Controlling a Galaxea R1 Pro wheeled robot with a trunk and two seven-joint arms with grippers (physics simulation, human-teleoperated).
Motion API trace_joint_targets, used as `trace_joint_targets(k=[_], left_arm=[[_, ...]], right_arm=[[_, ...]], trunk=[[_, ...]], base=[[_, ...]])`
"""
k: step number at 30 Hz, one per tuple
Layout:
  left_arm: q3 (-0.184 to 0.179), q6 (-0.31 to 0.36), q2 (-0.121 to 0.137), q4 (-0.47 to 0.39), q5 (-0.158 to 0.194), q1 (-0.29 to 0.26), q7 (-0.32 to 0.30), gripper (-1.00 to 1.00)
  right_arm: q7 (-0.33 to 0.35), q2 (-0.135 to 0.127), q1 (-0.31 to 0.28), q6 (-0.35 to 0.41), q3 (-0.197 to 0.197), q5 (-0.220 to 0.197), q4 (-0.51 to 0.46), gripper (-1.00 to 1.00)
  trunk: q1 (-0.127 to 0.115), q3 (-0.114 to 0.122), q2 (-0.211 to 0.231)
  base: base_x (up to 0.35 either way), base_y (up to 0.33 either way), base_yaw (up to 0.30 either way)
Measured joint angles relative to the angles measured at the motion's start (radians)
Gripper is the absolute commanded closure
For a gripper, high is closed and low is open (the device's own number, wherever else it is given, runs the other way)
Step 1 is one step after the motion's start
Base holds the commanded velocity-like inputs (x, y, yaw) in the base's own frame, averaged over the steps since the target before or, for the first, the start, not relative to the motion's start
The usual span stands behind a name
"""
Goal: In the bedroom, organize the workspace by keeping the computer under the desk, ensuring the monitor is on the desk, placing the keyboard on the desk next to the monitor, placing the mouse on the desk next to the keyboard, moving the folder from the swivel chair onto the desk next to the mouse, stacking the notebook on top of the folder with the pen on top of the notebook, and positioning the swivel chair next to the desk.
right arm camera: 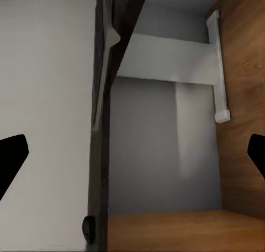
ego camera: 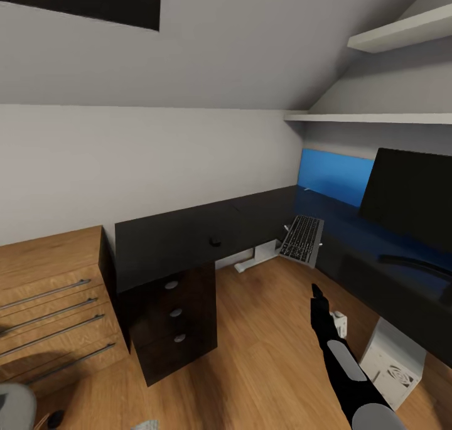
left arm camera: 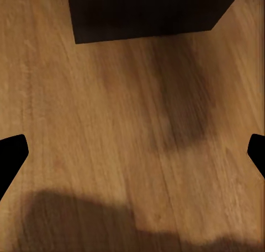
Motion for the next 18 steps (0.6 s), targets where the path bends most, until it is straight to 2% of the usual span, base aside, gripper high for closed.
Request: trace_joint_targets(k=[7,11,18], left_arm=[[0.006,-0.001,-0.001,-0.012,0.002,0.000,-0.001,-1.00],[0.008,0.000,-0.001,-0.011,0.003,0.000,-0.002,-1.00],[0.008,-0.001,-0.001,-0.008,0.003,0.000,-0.002,-1.00]], right_arm=[[0.090,-0.001,0.000,0.024,0.023,0.004,0.011,-1.00],[0.113,-0.002,0.000,0.050,0.025,0.006,0.029,-1.00],[0.124,-0.005,0.000,0.064,0.025,0.007,0.038,-1.00]], trunk=[[0.000,0.000,0.000],[0.000,0.000,0.000],[-0.001,0.000,0.000]], base=[[0.000,0.000,0.000],[0.021,0.000,0.000],[0.219,0.000,0.000]])
